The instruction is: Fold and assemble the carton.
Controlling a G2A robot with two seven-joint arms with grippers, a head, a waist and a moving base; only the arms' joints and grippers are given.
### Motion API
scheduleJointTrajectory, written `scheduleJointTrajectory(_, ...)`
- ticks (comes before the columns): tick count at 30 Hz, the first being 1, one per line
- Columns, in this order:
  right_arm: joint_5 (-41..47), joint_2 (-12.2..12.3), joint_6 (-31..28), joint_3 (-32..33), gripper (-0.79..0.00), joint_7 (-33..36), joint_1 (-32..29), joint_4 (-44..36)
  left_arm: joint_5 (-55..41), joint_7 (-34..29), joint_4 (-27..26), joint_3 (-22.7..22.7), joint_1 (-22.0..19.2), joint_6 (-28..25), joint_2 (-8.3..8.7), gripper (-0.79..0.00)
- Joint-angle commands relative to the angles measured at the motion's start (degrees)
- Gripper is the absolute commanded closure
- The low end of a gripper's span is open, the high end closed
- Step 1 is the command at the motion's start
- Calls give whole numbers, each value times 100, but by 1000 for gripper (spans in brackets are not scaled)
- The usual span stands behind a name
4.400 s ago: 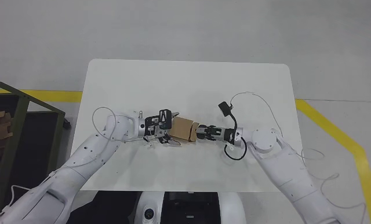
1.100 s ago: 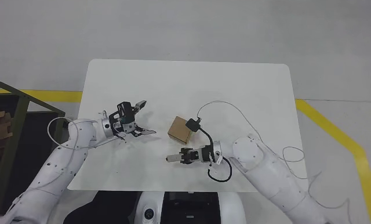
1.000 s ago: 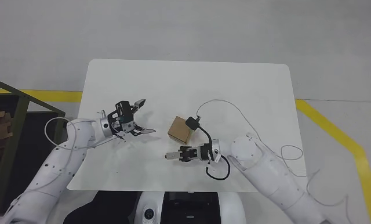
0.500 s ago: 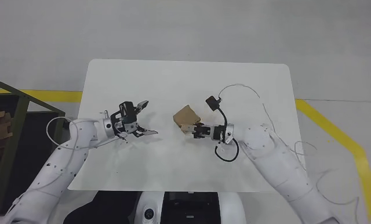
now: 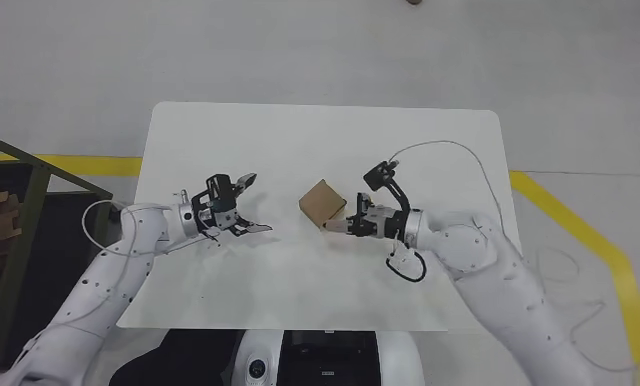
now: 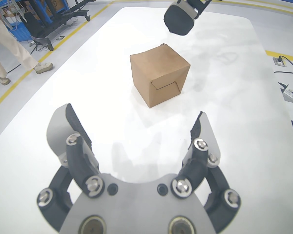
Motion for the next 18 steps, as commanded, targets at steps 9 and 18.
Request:
scheduleJointTrajectory(9, -2853, -70, 737, -715, -785, -715, -110, -342, 75, 24, 5, 96, -217, -42, -26, -785)
scheduleJointTrajectory(18, -3512, -216, 956, -1171, -785, -940, 159, 88, 92, 73, -8, 115, -204, -39, -28, -785)
